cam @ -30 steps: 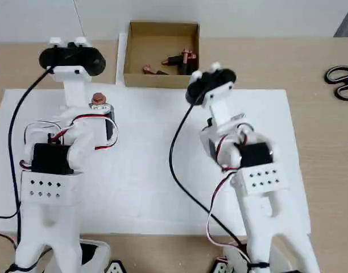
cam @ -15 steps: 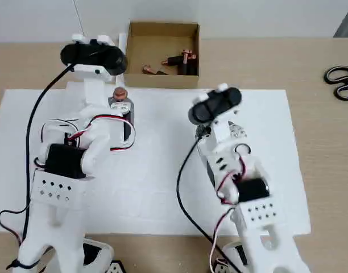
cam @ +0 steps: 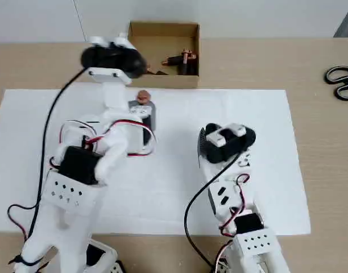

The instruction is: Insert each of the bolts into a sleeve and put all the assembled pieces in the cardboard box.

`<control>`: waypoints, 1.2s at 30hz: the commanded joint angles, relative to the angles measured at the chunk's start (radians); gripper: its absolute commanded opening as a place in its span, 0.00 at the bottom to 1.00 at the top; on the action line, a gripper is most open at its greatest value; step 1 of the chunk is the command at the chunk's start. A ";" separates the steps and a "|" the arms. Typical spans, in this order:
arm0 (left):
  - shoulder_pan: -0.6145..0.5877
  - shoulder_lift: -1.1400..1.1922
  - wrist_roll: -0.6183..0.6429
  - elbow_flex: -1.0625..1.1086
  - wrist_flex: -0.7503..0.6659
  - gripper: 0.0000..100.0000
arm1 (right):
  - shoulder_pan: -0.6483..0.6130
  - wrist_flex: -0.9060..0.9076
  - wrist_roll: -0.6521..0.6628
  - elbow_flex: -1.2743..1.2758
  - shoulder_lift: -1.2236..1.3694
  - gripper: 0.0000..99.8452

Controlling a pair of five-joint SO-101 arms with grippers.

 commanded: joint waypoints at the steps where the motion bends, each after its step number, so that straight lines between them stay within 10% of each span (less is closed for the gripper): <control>1: 0.025 -0.034 0.006 -0.010 -0.032 0.01 | -0.027 -0.062 -0.011 0.025 -0.062 0.00; 36: 0.083 -0.038 0.006 -0.042 -0.192 0.01 | -0.168 0.119 -0.011 0.028 -0.179 0.01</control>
